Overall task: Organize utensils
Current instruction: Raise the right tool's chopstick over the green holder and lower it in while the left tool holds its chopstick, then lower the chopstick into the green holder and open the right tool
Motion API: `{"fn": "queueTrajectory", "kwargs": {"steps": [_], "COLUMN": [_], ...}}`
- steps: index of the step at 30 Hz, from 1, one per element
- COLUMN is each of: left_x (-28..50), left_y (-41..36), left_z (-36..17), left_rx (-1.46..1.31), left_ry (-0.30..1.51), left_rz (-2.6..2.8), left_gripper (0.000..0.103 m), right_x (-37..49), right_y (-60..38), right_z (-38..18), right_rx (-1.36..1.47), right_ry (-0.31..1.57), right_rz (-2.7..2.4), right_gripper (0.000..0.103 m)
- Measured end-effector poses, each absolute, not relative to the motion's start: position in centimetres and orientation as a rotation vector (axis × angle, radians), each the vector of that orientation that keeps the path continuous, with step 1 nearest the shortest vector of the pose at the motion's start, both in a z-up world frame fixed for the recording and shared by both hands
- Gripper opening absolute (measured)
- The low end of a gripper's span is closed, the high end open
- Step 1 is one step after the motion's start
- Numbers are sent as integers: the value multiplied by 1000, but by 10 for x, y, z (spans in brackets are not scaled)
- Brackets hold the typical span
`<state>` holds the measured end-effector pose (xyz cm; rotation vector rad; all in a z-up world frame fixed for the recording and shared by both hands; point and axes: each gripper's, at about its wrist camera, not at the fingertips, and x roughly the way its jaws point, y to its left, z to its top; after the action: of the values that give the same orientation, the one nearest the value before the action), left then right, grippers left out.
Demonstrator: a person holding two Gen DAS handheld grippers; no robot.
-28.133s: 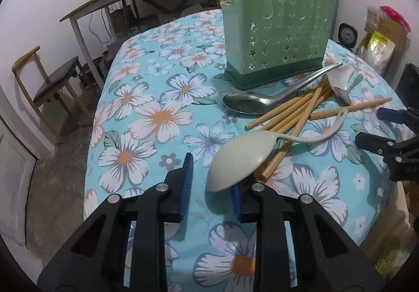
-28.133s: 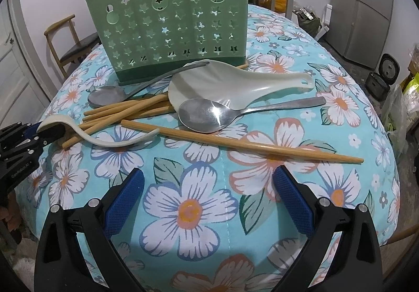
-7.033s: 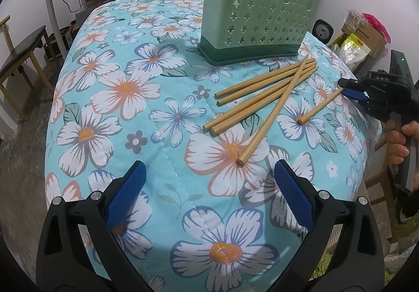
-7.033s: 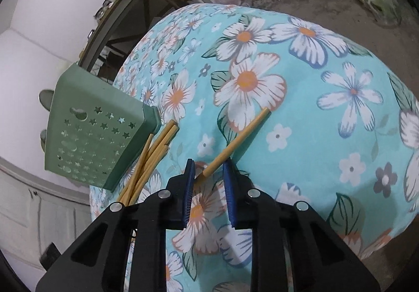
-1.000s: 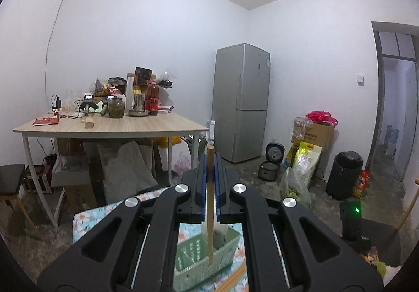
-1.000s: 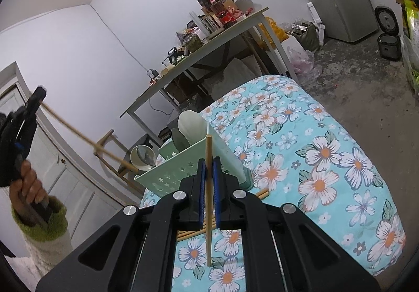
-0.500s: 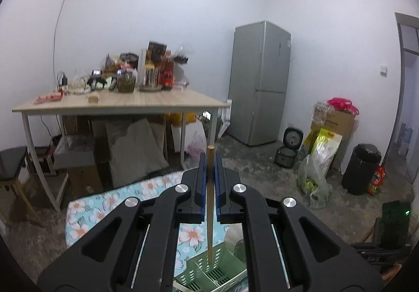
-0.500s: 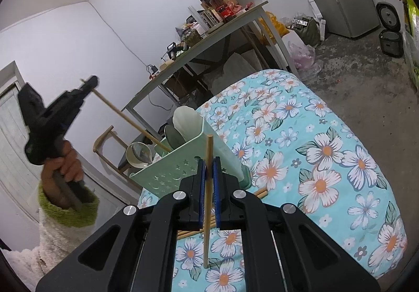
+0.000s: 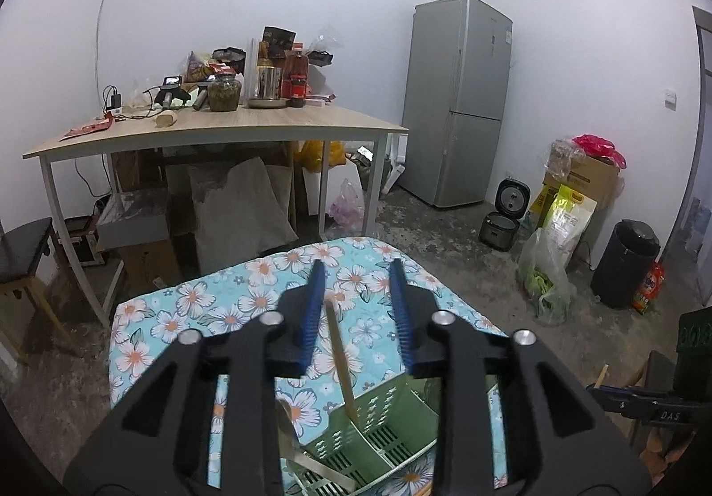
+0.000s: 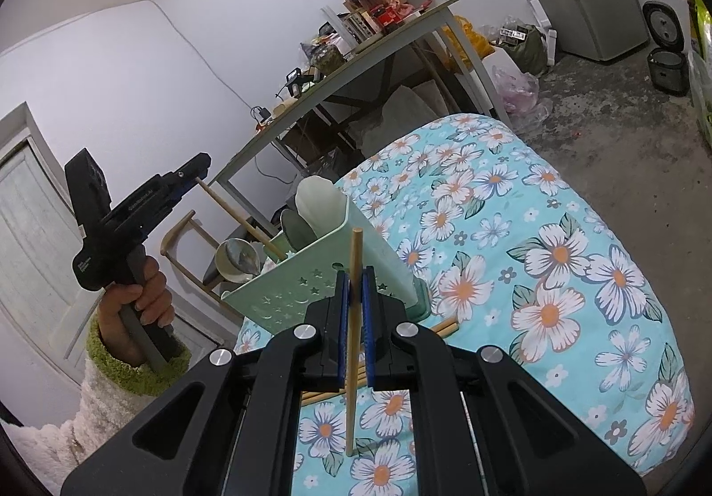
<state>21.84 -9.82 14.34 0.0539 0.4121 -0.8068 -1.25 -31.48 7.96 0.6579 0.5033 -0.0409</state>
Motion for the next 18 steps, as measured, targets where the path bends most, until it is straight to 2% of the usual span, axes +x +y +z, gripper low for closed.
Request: {"fn": "queueTrajectory", "kwargs": {"steps": [9,11,18], "left_x": [195,187,164], "left_y": [-74,-65,-35], "left_z": [155,157,147], "left_rx": [28,20,24], "left_ry": [363,354,389], "left_rz": [-809,-811,-801], "left_gripper": [49,58,68], "right_x": [-15,-15,-13], "right_y": [-308,-306,-297], "right_z": [92,96,127], "right_rx": [628,618,553], "right_ry": [489,481,430], "right_rz": [-40,-37,-12], "right_gripper": [6,6,6]}}
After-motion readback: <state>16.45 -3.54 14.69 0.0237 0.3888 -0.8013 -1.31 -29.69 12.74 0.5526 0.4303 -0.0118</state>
